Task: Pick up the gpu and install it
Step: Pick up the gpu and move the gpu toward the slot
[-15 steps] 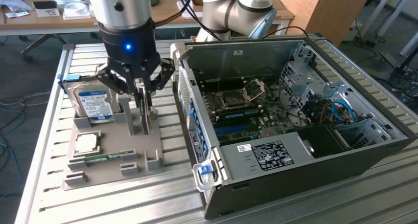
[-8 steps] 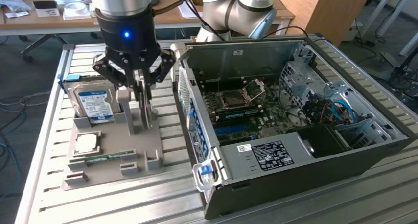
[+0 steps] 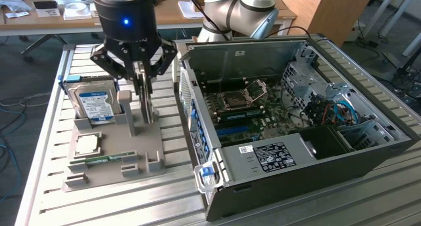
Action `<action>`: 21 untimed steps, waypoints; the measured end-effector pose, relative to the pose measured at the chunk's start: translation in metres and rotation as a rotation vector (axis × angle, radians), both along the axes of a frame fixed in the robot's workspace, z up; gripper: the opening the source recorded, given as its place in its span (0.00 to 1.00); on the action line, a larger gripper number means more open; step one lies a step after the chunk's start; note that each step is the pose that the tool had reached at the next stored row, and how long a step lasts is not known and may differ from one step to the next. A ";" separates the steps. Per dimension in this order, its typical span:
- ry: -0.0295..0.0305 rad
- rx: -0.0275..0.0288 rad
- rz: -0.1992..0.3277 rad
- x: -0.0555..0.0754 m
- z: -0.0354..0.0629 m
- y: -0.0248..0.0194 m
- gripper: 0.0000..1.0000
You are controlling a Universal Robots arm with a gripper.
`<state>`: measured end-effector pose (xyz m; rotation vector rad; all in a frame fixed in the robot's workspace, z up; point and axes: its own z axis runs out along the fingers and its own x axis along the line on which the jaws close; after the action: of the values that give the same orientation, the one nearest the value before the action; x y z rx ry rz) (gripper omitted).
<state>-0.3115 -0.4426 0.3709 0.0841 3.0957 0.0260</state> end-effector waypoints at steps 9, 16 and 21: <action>-0.0001 0.0088 0.000 0.001 0.0214 0.0000 0.27; -0.0003 0.0125 0.000 0.002 0.0369 0.0000 0.27; -0.0002 0.0144 0.000 0.002 0.0496 0.0000 0.27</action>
<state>-0.3090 -0.4425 0.4205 0.0853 3.0956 0.0483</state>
